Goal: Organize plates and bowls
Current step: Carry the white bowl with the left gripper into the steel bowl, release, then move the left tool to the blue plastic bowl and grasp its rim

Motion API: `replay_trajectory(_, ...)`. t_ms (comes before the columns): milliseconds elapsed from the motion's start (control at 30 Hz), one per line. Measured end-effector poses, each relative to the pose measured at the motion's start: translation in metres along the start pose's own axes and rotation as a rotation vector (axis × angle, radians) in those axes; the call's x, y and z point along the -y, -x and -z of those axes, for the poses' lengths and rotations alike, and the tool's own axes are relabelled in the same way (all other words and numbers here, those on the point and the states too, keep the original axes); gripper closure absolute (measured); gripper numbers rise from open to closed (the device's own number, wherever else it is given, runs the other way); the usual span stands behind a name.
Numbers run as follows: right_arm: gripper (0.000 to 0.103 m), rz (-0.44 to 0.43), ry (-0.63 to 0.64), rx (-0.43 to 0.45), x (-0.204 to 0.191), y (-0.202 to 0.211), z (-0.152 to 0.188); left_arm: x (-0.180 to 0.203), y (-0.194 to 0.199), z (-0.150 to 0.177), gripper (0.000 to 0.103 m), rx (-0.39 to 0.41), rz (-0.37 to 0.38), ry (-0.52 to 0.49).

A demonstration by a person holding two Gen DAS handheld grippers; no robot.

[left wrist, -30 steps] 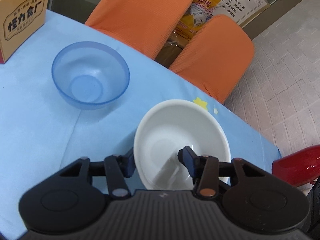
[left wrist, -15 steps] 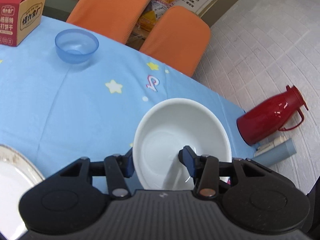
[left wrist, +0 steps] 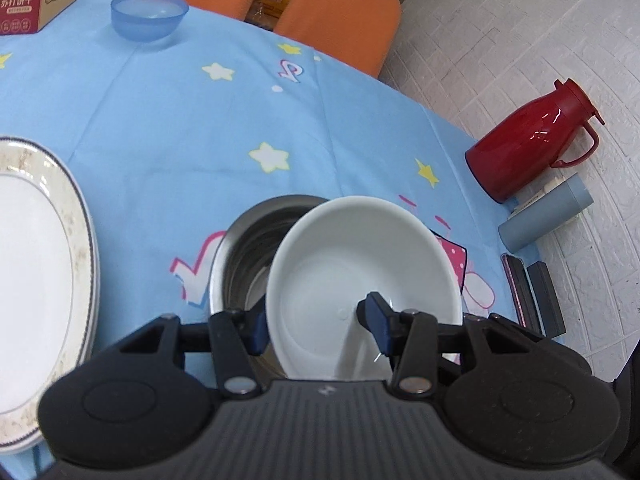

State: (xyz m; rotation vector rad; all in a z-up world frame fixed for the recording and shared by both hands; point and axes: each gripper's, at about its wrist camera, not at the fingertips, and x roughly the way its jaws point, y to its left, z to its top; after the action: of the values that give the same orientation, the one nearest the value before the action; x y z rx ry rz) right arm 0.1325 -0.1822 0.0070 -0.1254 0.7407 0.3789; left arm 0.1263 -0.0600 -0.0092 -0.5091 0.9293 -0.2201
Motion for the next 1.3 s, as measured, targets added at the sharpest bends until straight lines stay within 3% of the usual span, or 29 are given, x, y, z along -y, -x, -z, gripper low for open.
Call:
replay_trajectory(333,0.046,-0.042,-0.035,-0.003,0.005,-0.006,0.013,-0.003,-0.004,-0.003,0.053,0.008,-0.009,-0.016)
replay_trajectory(400,0.045,-0.065,-0.058,0.004,0.008,-0.003,0.014,-0.003,-0.001,-0.005,0.032,0.005,0.019,-0.022)
replay_trajectory(467,0.038,-0.084,-0.093,0.021,0.014,0.003,0.015,-0.001,0.009,-0.008,0.013,0.03,0.024,-0.015)
replay_trajectory(567,0.025,-0.106,-0.137,0.053,0.02,0.015,0.013,0.005,0.024,-0.012,0.005,0.086,0.012,-0.06)
replay_trajectory(633,0.001,-0.079,-0.141,0.08,0.021,0.022,0.011,0.006,0.035,-0.017,0.005,0.112,0.028,-0.061)
replay_trajectory(667,0.0,-0.064,-0.131,0.094,0.021,0.025,0.01,0.005,0.04,-0.019,0.005,0.12,0.037,-0.06)
replay_trajectory(933,0.0,-0.063,-0.097,0.085,0.019,0.025,0.004,-0.026,0.065,-0.039,0.004,0.176,0.009,-0.038)
replay_trajectory(1100,0.0,-0.065,-0.092,0.063,0.018,0.012,-0.007,-0.077,0.076,-0.057,0.004,0.198,-0.084,-0.002)
replay_trajectory(1300,0.0,-0.096,-0.059,0.034,0.003,-0.014,-0.048,-0.131,0.086,-0.094,0.004,0.231,-0.164,0.061)
